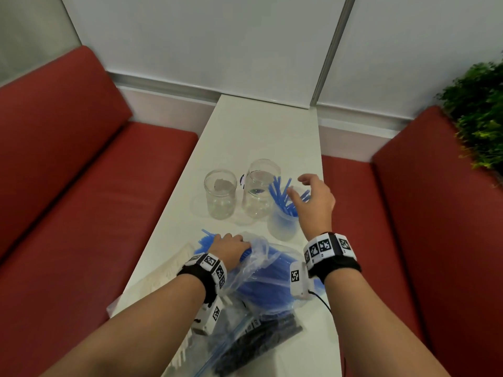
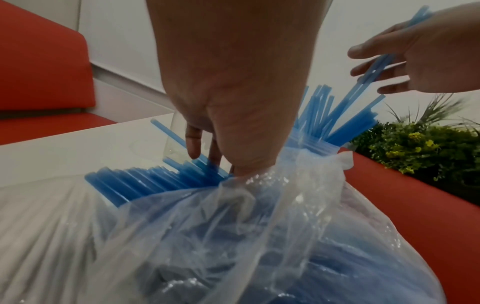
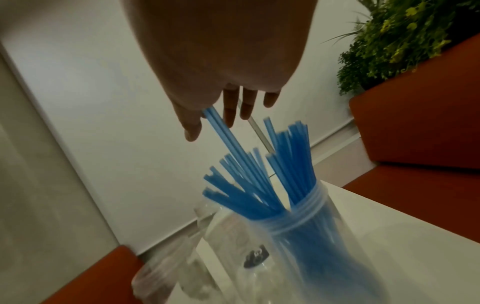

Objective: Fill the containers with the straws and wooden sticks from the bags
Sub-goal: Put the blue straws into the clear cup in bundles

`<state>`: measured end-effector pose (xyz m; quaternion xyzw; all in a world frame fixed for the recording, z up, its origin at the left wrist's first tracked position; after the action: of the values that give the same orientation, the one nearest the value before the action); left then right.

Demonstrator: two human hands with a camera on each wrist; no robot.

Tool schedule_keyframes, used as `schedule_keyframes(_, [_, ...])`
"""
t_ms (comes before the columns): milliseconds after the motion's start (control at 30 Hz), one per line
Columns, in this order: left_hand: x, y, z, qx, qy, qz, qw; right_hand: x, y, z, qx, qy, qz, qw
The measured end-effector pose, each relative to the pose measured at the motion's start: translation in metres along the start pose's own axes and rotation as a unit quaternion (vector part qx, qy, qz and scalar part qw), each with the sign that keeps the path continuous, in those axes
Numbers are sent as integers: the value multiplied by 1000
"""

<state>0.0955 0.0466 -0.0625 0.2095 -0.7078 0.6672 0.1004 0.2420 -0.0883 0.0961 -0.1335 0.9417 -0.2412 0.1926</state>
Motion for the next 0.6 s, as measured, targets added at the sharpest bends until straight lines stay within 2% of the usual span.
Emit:
schedule_keyframes(100, [-1, -3, 3, -40, -4, 14, 999, 16, 7, 7, -24, -2, -14, 1000])
schedule_keyframes(267, [5, -12, 9, -96, -9, 3, 995, 29, -7, -14, -32, -124, 73, 989])
schedule_keyframes(367, [11, -20, 11, -107, -8, -5, 994, 32, -11, -22, -30, -148, 87, 985])
schedule_keyframes(433, [14, -25, 11, -113, -9, -5, 993, 30, -4, -18, 8, -111, 43, 993])
schedule_keyframes(467, [17, -26, 11, -118, -11, -7, 993, 29, 3, -10, 44, -62, -1, 997])
schedule_keyframes(533, [22, -27, 11, -125, -16, -13, 992, 32, 16, 11, 127, 52, -96, 986])
schedule_keyframes(600, [28, -29, 10, -123, -19, -20, 992, 36, 19, 16, 149, 78, -128, 977])
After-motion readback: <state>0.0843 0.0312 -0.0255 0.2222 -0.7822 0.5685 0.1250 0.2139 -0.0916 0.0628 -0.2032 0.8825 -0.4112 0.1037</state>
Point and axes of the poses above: each hand's wrist, its own x-axis away from the middle knuckle, its own y-axis out of the palm, z = x × y, the point moved 7 cm from there along -x, towards the middle knuckle, and after that the axes turned 9 degrees about -x, right-handed, at the moved point
